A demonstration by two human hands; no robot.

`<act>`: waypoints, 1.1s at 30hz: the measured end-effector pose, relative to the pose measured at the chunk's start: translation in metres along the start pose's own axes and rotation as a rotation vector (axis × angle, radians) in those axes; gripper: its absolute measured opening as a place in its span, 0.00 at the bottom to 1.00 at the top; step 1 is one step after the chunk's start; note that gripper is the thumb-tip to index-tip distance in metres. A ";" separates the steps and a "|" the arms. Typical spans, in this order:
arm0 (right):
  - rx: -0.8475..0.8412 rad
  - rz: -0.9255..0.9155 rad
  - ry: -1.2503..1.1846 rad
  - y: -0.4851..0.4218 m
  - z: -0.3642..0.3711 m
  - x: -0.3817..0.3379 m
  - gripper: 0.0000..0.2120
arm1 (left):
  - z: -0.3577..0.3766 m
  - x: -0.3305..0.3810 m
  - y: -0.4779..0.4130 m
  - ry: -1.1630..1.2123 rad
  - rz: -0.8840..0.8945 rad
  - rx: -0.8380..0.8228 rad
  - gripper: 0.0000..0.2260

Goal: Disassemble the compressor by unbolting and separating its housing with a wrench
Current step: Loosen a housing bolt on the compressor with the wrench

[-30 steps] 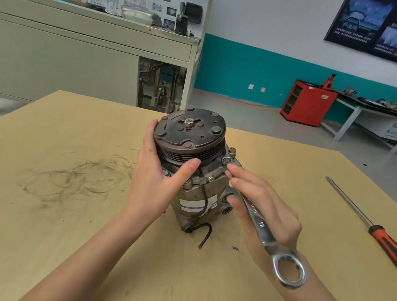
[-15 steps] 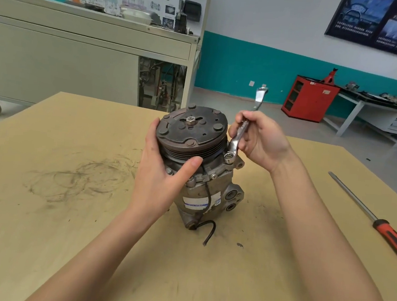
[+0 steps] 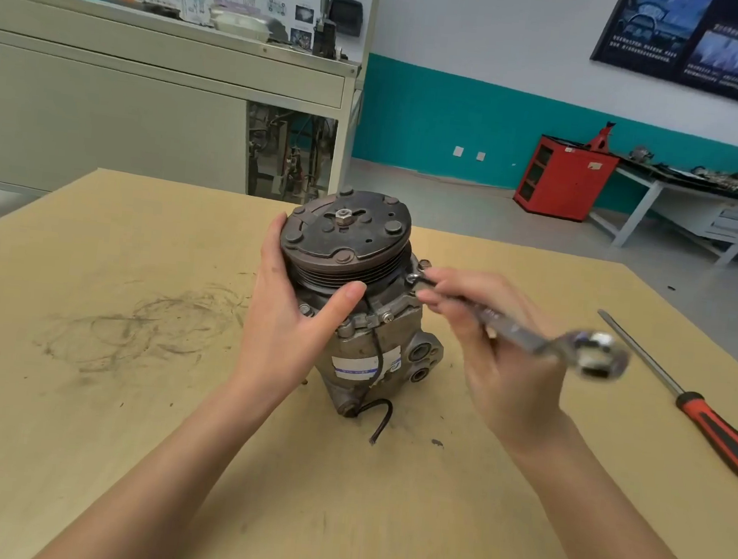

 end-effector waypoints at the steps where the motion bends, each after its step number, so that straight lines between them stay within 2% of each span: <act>1: -0.002 -0.072 0.098 0.004 0.001 -0.005 0.20 | 0.000 0.000 0.000 0.000 0.003 0.000 0.45; 3: 0.009 -0.181 0.250 0.013 0.002 -0.013 0.22 | 0.000 -0.001 0.000 0.003 0.002 0.003 0.45; 5: 0.017 -0.168 0.226 0.020 0.003 -0.011 0.20 | 0.000 -0.001 0.000 0.002 -0.001 0.007 0.46; 6: 0.017 -0.086 0.101 0.020 0.002 -0.004 0.18 | 0.000 -0.001 0.000 0.001 -0.002 0.007 0.46; 8: 0.030 0.214 -0.314 0.013 -0.002 0.026 0.12 | 0.000 -0.001 -0.001 -0.004 -0.002 0.003 0.46; 10: 0.045 0.543 -0.645 0.000 -0.002 0.066 0.12 | -0.001 -0.001 0.000 -0.015 -0.006 -0.002 0.46; 11: -0.005 0.677 -0.749 -0.008 0.003 0.084 0.13 | -0.001 -0.001 0.000 -0.017 -0.009 -0.005 0.46; 14: -0.248 0.914 -0.892 -0.033 0.025 0.114 0.15 | 0.000 -0.002 0.000 -0.011 -0.017 -0.011 0.47; 17: -0.422 1.005 -0.864 -0.045 0.053 0.124 0.15 | 0.000 -0.001 -0.001 -0.006 -0.017 -0.013 0.47; 19: -0.445 1.030 -0.848 -0.049 0.060 0.125 0.15 | 0.000 -0.001 -0.001 -0.007 -0.015 -0.015 0.47; 23: -0.223 0.945 -0.751 -0.052 0.034 0.116 0.18 | 0.000 -0.001 0.000 -0.014 -0.020 -0.017 0.47; 27: 0.042 0.674 -0.450 -0.031 -0.002 0.076 0.18 | 0.000 -0.001 0.000 -0.010 -0.023 -0.012 0.47; 29: 0.071 0.508 -0.338 -0.019 -0.009 0.050 0.16 | 0.000 -0.001 0.000 -0.005 -0.022 -0.008 0.47; 33: -0.040 0.141 -0.102 0.000 -0.005 0.005 0.17 | 0.000 0.001 0.000 -0.010 -0.010 -0.010 0.47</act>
Point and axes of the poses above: each hand's wrist, its own y-axis away from the middle knuckle, its own z-axis out of the palm, x = y × z, the point moved 8 cm from there along -y, towards the middle knuckle, and after that the axes turned 8 degrees about z, right-handed, at the moved point
